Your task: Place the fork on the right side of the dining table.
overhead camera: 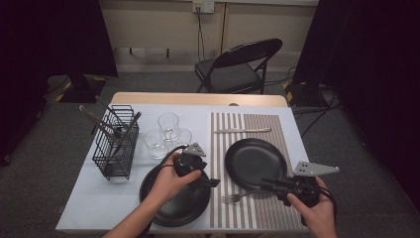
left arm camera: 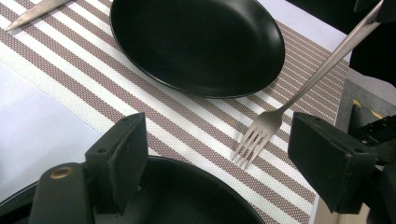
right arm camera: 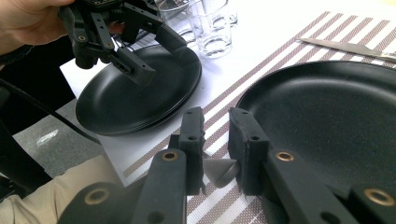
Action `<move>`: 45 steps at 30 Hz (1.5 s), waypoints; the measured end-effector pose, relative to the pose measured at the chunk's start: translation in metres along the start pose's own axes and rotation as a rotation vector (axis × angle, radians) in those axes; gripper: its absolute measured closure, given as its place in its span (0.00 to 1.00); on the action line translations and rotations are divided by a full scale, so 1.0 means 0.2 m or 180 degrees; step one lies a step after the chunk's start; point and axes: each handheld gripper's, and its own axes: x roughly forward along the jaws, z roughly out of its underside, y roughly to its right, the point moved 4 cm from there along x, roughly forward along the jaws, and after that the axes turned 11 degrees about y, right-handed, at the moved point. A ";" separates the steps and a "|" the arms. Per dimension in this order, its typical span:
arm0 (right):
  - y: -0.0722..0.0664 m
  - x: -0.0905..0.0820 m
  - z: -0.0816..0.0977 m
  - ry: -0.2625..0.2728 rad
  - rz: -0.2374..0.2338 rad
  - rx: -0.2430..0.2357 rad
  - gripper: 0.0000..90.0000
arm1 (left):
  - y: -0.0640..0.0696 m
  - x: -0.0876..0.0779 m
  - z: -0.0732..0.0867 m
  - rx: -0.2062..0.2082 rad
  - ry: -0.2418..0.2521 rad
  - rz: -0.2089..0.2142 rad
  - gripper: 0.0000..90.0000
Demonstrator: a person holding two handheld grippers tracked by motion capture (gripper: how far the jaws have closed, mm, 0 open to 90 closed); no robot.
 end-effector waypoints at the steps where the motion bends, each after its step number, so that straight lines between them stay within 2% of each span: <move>1: 0.00 0.00 0.00 0.0002 0.0007 0.0001 0.84 | 0.00 0.00 0.00 -0.0003 0.0006 0.0006 0.22; 29: 0.05 -0.06 0.07 -0.0010 0.0208 0.0078 0.81 | 0.03 0.06 -0.01 0.0060 -0.0036 0.0108 0.22; 36: 0.05 -0.06 0.07 -0.0011 0.0240 0.0048 0.74 | 0.03 0.06 0.00 0.0064 -0.0038 0.0120 0.22; 45: 0.07 -0.04 0.10 -0.0071 0.0322 -0.0028 0.60 | 0.02 0.03 0.00 0.0073 -0.0019 0.0096 0.22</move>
